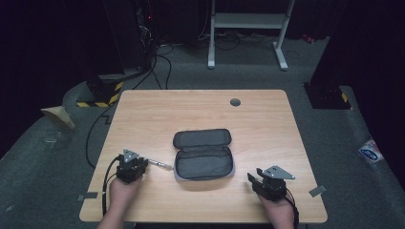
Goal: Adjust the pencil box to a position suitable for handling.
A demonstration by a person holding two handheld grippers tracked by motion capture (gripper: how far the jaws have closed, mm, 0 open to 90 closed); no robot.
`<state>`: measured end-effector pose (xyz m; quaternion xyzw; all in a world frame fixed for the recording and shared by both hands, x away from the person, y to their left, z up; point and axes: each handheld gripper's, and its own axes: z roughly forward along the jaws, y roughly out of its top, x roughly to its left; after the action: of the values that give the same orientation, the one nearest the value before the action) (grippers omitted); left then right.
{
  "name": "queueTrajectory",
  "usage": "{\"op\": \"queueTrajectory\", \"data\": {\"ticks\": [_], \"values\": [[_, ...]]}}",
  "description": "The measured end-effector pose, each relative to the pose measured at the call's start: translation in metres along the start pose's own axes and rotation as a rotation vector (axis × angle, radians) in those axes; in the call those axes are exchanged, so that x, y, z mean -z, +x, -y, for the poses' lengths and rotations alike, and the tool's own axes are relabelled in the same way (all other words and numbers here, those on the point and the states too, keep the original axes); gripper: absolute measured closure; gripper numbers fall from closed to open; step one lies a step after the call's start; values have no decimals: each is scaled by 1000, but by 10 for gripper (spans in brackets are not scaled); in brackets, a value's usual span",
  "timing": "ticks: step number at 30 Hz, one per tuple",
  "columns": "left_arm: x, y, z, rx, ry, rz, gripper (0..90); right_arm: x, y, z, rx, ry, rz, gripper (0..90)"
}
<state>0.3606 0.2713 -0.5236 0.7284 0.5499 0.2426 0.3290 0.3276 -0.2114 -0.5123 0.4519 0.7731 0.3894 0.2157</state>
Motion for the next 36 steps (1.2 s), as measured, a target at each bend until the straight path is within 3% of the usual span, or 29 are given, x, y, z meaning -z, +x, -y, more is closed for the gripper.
{"op": "queueTrajectory", "data": {"ticks": [5, 10, 12, 15, 18, 22, 25, 30, 36], "values": [[3, 1, 0, -4, 8, -9, 737, 2, 0, 1, 1, 1, 2, 546], [17, -4, -4, 2, -55, 1, 725, 2, 3, 0, 4, -1, 2, 546], [19, -11, -8, -7, -79, 12, 698, 0, 4, -1, 11, 0, 1, 546], [13, -29, -16, -56, -101, 36, 646, -2, 4, -1, 14, 3, -3, 545], [2, -46, -20, -111, -73, 45, 621, -3, 6, 0, 14, 8, -6, 545], [-13, -64, -20, -198, 0, 21, 562, -3, 7, 1, 20, 10, -9, 545], [-14, -69, -20, -215, 32, -8, 524, -1, 7, 2, 16, 10, -6, 545], [-3, -70, -15, -233, 22, -40, 490, 0, 7, 1, 19, 5, -6, 545], [12, -62, -3, -239, 31, -78, 467, -6, 9, -4, 37, 2, -23, 545]]}}
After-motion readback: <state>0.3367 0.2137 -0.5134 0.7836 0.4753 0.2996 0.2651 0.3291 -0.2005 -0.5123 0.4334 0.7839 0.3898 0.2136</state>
